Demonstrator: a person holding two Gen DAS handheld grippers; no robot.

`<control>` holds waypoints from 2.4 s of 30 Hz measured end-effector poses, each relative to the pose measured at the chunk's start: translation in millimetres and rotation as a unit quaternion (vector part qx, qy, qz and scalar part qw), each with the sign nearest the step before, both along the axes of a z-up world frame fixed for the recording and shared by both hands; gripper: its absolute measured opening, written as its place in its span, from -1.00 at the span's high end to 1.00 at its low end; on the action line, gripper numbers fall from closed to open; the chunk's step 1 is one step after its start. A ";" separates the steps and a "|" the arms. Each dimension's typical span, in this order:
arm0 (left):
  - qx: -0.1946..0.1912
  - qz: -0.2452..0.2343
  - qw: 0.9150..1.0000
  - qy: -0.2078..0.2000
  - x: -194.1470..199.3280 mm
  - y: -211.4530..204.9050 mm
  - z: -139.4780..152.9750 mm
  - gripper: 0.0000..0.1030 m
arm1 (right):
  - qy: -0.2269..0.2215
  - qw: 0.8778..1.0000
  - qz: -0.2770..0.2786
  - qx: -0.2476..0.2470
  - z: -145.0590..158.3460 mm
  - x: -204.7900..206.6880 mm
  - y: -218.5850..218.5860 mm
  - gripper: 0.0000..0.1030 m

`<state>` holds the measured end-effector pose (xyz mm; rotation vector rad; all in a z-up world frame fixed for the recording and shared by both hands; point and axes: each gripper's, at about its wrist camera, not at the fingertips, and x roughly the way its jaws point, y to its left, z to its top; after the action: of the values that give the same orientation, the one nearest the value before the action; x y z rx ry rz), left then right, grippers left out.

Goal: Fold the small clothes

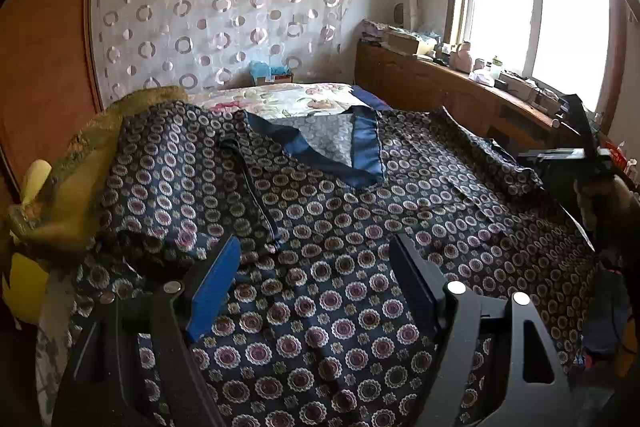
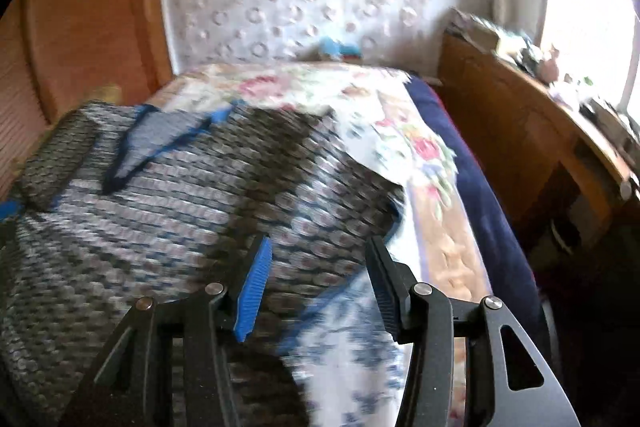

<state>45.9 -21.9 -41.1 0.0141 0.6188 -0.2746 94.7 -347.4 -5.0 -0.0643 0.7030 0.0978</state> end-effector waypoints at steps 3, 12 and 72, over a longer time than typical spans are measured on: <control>-0.001 -0.001 1.000 -0.002 0.6 -0.6 2.5 -0.51 | 0.031 0.999 -0.012 0.007 -17.2 19.2 -6.3 0.02; -0.005 0.002 1.000 0.001 2.9 2.1 2.8 -0.51 | 0.044 0.999 0.006 -0.004 -26.2 41.8 -3.3 0.45; 0.005 0.050 0.999 0.020 120.6 78.4 27.3 -0.51 | 0.064 0.996 0.051 0.037 -1.4 131.4 62.9 0.20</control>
<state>166.6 56.6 -13.8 -0.0118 0.6594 -0.1760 226.1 -284.4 -6.3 -0.0239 0.8232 0.2268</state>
